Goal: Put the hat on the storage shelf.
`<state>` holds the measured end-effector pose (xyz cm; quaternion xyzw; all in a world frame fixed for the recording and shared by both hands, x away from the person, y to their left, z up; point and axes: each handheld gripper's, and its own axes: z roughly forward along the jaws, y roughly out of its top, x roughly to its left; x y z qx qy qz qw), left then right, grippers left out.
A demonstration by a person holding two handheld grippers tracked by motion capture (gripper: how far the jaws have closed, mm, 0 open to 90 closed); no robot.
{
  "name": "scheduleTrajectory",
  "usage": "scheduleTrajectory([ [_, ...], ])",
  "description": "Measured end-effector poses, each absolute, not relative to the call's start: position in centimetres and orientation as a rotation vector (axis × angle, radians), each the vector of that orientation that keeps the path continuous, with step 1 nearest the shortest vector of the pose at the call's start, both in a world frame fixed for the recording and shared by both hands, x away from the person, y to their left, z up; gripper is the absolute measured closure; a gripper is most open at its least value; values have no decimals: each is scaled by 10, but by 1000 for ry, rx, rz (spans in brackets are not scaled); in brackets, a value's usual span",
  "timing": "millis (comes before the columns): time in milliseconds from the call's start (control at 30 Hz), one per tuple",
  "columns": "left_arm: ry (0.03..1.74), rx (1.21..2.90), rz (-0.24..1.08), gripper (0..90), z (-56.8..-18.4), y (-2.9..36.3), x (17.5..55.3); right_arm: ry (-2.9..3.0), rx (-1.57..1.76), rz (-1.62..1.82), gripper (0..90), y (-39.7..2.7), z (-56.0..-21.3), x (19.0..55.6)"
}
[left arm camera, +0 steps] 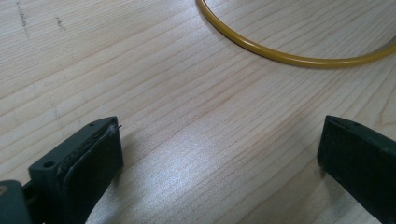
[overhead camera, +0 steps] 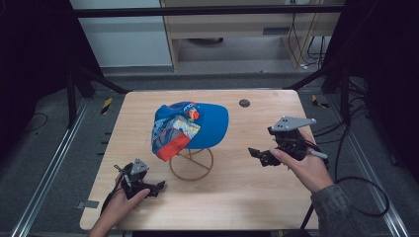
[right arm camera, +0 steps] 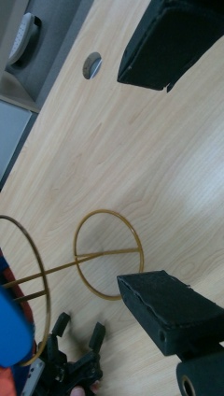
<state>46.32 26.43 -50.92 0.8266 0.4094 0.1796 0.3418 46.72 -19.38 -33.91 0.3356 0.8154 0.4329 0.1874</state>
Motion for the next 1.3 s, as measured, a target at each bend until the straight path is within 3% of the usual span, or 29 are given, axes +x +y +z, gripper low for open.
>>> scheduleTrajectory([
  [1300, 1065, 2154, 470, 0, -509, 264, 463, 2345, 975, 1123, 120, -199, -422, 456],
])
